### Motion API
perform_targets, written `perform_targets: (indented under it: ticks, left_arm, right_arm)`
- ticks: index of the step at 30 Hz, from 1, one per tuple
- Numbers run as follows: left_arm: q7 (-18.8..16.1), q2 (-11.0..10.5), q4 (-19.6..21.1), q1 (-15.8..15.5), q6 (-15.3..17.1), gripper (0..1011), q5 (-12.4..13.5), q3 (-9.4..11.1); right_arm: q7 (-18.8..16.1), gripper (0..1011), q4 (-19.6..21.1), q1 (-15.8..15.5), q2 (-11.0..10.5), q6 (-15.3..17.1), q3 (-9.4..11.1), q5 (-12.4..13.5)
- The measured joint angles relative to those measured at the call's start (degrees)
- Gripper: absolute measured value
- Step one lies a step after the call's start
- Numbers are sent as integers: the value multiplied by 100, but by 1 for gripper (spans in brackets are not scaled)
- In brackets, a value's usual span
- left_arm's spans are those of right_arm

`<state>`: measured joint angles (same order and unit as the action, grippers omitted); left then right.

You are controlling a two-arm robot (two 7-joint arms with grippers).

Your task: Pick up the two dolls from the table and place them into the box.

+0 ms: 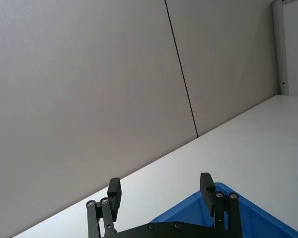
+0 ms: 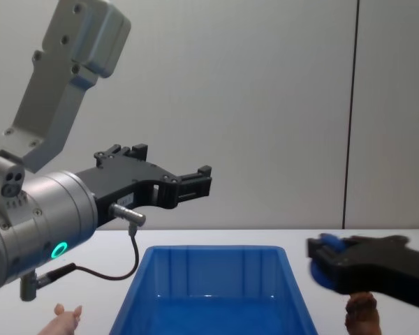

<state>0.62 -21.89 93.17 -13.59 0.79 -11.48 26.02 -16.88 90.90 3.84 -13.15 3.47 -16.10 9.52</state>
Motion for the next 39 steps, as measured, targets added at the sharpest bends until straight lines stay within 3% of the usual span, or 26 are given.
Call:
perform_targets:
  ticks: [8,17,28,39]
  left_arm:
    - [0,0,0,0,0,1001,0,0]
    - [0,0,0,0,0,1001,0,0]
    - [0,0,0,0,0,1001,0,0]
    - [0,0,0,0,0,1001,0,0]
  right_arm:
    - [-590,143,-431,314,265,10,-180,3]
    - [-929,179,-834,571,489,-53,-327,-52]
    - [-1012,520,-1055,705,605,-106,-414,-97]
    - [-668,868,-842,540,511,-138,-406,-98]
